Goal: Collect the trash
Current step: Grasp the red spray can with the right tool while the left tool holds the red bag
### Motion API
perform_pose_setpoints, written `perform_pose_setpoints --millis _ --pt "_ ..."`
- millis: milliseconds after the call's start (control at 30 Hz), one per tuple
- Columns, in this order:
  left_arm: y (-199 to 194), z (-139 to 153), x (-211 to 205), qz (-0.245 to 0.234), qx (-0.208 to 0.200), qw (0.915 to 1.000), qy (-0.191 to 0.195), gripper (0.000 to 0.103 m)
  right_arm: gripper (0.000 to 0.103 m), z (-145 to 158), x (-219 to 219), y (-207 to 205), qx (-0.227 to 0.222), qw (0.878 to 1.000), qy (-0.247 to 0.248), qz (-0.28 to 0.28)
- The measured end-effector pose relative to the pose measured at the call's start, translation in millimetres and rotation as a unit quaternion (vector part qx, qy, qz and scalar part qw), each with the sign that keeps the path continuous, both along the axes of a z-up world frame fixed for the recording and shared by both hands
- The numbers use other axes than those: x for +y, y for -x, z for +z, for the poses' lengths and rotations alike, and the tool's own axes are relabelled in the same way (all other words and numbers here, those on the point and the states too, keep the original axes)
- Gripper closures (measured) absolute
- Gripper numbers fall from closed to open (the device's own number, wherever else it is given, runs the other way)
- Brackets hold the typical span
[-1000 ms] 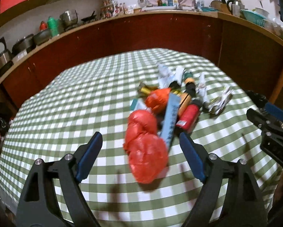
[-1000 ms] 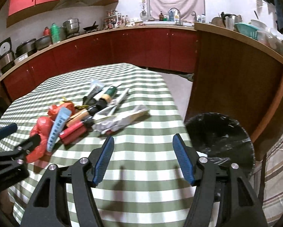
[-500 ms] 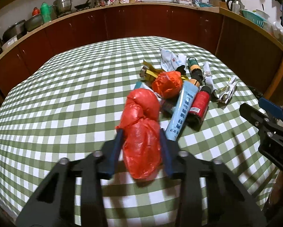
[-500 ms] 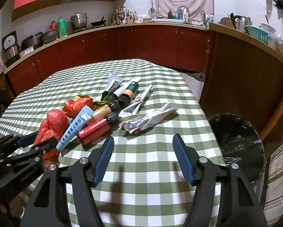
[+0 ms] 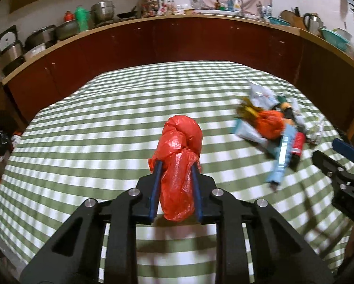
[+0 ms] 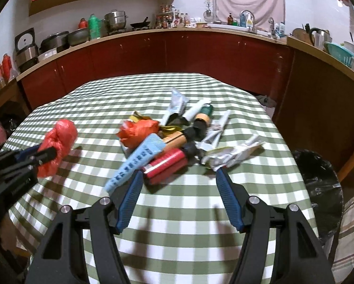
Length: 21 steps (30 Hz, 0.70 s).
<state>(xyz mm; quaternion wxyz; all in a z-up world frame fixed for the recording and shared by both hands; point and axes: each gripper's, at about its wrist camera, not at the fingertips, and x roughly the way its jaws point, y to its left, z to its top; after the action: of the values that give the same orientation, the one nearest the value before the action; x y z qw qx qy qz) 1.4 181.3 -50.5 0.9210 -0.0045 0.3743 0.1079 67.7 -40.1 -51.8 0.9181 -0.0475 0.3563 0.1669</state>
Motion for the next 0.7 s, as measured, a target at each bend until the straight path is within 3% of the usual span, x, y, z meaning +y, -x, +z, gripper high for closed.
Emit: perform_pose_setpoints --millis 167,400,700 --pt "7.0 -1.8 29.6 0.029 0.001 0.9996 -0.004 0.080 0.040 -0.6 8.9 -8.9 0.007 1.000 -0.002 -0.013" --pt "11.6 -1.0 51.2 0.044 -0.003 0.9990 -0.002 0.080 0.040 -10.5 27.7 -20.9 0.025 0.999 0.035 -0.023" --pt "6.1 -2.8 53.2 0.043 -0.001 0.9991 0.000 0.080 0.040 -17.2 3.0 -20.1 0.036 0.997 0.044 -0.055"
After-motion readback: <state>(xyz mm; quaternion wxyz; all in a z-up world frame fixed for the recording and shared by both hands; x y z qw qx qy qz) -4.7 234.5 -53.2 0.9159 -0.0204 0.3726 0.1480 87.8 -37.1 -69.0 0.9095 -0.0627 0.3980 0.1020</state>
